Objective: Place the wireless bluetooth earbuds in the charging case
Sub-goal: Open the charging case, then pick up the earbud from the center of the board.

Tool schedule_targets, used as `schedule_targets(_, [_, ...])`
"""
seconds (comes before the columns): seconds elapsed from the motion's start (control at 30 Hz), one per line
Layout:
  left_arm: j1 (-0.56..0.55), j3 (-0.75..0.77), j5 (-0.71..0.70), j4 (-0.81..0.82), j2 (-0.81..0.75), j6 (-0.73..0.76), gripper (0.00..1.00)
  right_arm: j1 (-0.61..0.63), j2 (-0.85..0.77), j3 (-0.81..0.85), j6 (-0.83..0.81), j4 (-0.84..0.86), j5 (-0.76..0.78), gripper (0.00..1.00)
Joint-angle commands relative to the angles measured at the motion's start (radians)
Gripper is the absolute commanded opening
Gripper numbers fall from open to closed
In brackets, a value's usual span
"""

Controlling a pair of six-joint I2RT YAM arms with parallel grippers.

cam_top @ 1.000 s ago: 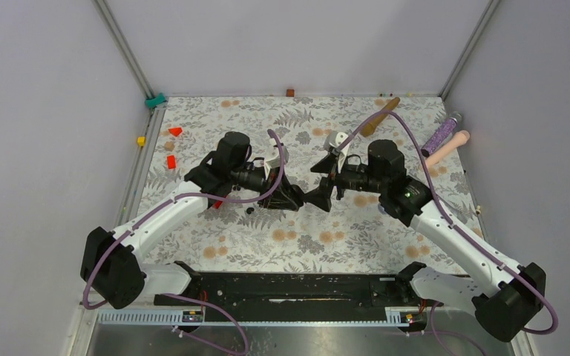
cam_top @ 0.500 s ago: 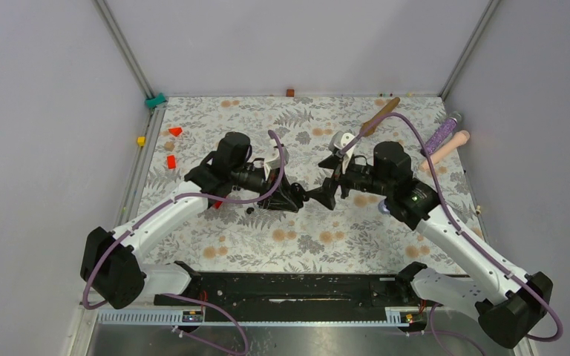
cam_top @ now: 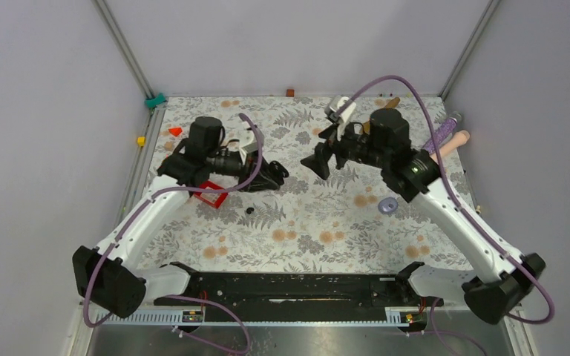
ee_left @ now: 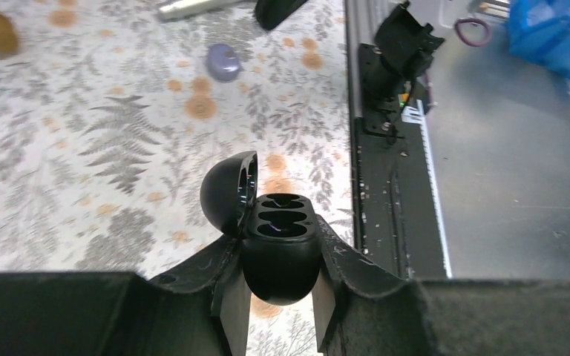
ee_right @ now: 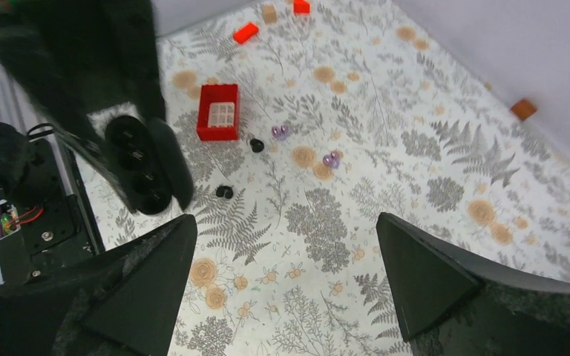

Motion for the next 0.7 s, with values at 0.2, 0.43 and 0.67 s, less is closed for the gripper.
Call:
schedule_targets(0.2, [0.236,0.066,0.095,-0.321,-0.084,0.299,0.0,-0.009,0.316,0.13,0.145,-0.003,-0.048,0.92])
schedule_targets(0.43, [0.36,-0.014,0.111,-0.471,-0.193,0.473,0.0,0.027,0.615,0.249,0.262,-0.023,-0.15,0.87])
schedule_targets(0.67, [0.392,-0.091,0.083,-0.474,-0.315,0.478,0.0,0.139,0.888,0.461,0.262,-0.163,-0.123,0.8])
